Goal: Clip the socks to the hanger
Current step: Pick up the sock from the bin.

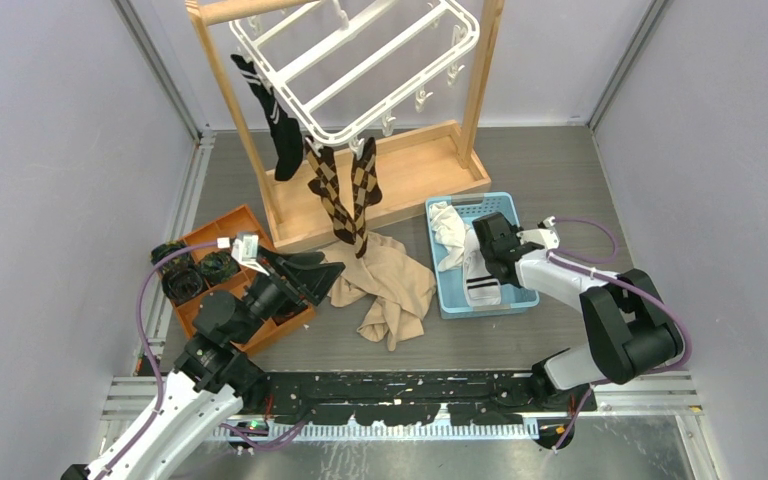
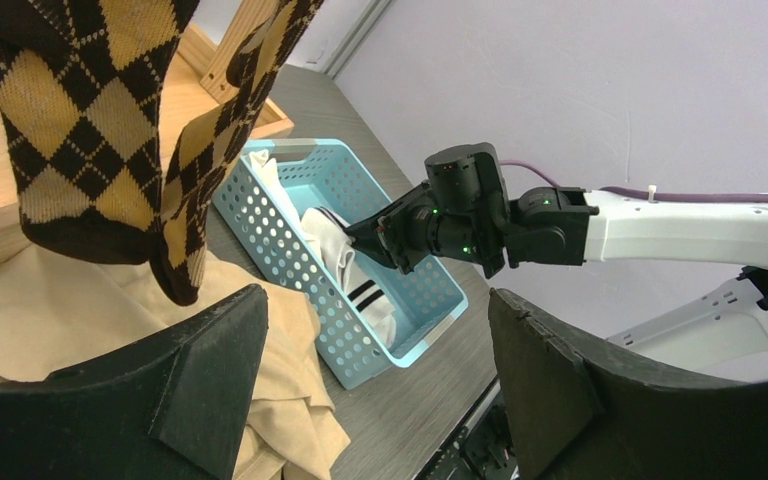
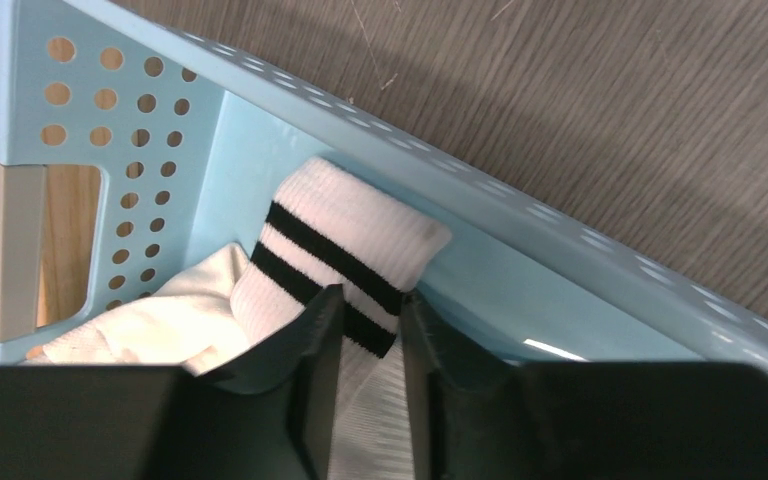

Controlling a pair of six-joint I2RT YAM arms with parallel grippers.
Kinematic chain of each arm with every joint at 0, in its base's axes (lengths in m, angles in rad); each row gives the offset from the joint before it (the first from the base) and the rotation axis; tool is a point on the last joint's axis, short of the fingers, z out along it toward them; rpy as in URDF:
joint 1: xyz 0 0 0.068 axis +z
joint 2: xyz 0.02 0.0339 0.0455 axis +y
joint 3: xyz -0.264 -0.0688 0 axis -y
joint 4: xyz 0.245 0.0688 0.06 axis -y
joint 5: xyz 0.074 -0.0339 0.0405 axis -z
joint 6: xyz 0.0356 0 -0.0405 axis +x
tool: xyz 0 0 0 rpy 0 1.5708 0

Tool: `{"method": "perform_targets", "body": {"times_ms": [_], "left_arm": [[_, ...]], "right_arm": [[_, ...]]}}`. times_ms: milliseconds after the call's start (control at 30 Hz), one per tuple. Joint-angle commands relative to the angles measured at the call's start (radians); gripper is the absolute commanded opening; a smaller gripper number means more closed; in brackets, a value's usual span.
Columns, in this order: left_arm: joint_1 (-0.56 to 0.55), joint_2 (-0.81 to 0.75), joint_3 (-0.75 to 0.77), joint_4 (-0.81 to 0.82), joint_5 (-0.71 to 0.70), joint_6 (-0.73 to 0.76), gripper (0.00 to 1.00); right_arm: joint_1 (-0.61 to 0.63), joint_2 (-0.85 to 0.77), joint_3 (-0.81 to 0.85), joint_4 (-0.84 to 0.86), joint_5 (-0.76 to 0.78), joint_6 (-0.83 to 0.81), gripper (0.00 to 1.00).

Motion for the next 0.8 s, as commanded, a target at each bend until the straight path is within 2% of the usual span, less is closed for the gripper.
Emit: {"method": "perform_targets", "body": {"times_ms": [0,133,267,600,767], "left_arm": [[0.005,0.000,0.041,0.010,-0.013,0.023,0.81],[0.006,0.005,0.043,0.012,-0.015,0.024,0.81],[0.006,0.011,0.044,0.025,-0.013,0.026,0.80],[0.005,0.026,0.040,0.109,0.019,0.076,0.82],[0.005,0.067,0.037,0.236,0.114,0.108,0.88]], "right_arm": [[0.003,-0.036,-0.010,0.088,0.069,-0.015,0.20],[0.003,-0.092,-0.034,0.156,0.084,-0.083,0.15],[0.002,-0.173,-0.066,0.271,0.078,-0.212,0.04],[0.002,-0.450,-0.049,0.251,-0.005,-0.514,0.01],[0.003,-0.591,-0.019,0.247,-0.150,-0.712,0.01]]}}
